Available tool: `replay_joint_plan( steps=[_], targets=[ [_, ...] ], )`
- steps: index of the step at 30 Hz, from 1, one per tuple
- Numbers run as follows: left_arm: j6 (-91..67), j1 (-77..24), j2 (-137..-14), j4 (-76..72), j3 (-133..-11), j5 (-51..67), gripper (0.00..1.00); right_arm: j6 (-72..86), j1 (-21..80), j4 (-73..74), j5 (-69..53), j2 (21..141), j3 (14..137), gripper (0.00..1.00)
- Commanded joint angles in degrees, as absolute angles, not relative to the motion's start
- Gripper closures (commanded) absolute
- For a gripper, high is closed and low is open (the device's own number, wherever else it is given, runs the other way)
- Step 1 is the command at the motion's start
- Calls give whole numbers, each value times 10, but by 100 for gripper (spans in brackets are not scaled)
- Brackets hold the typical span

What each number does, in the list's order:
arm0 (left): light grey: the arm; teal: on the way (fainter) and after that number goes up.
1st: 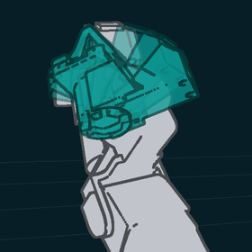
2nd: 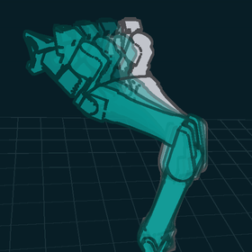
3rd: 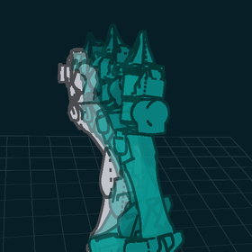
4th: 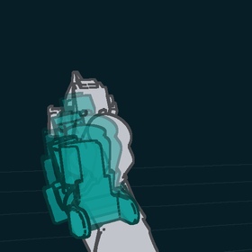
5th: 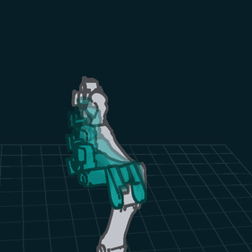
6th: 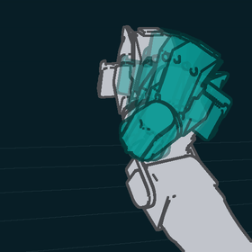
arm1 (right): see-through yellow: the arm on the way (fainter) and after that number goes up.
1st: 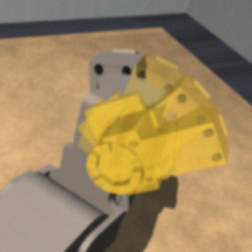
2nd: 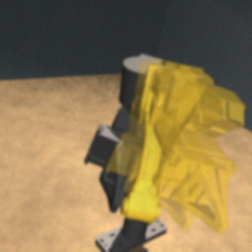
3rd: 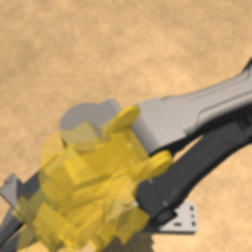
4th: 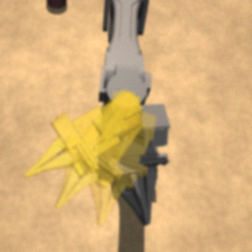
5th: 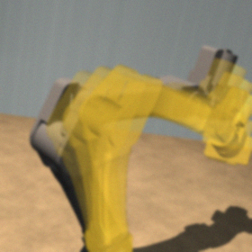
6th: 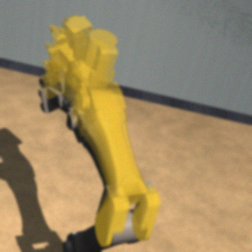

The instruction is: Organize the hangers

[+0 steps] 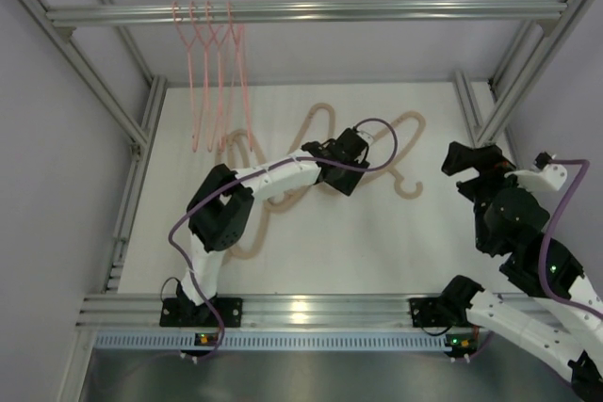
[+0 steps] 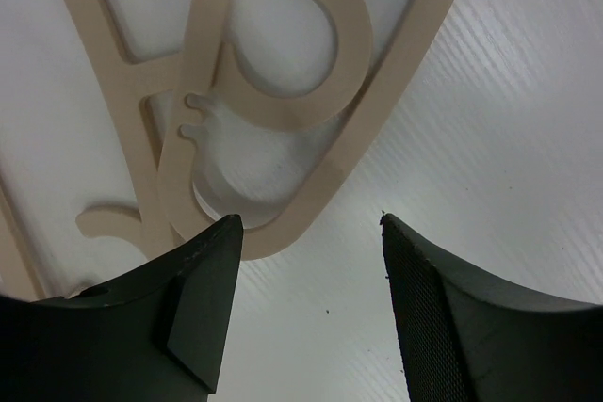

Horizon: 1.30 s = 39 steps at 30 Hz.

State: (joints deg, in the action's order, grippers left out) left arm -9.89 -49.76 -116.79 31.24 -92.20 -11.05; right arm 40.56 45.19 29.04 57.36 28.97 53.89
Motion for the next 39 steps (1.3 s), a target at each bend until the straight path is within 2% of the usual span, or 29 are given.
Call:
replay_joint_plan(
  steps=[1, 24, 28, 31, 32, 35, 39],
  targets=[
    [-83, -496, -1168, 309, -913, -78, 35, 415, 447, 294, 577, 298, 537, 6],
    [-53, -469, -1232, 308, -935, -34, 37, 410, 447, 294, 578, 284, 527, 4],
    [-46, -469, -1231, 308, -928, -16, 48, 411, 447, 295, 577, 280, 526, 4],
    [-40, -471, -1223, 308, -913, -7, 64, 410, 447, 295, 575, 278, 523, 4],
    [-40, -471, -1221, 308, -909, -4, 70, 411, 447, 294, 574, 276, 521, 4],
    [-41, -479, -1201, 308, -892, -3, 99, 411, 447, 294, 574, 269, 518, 3],
    [-61, -487, -1162, 308, -875, 50, 100, 407, 447, 294, 575, 265, 519, 4]
  ],
)
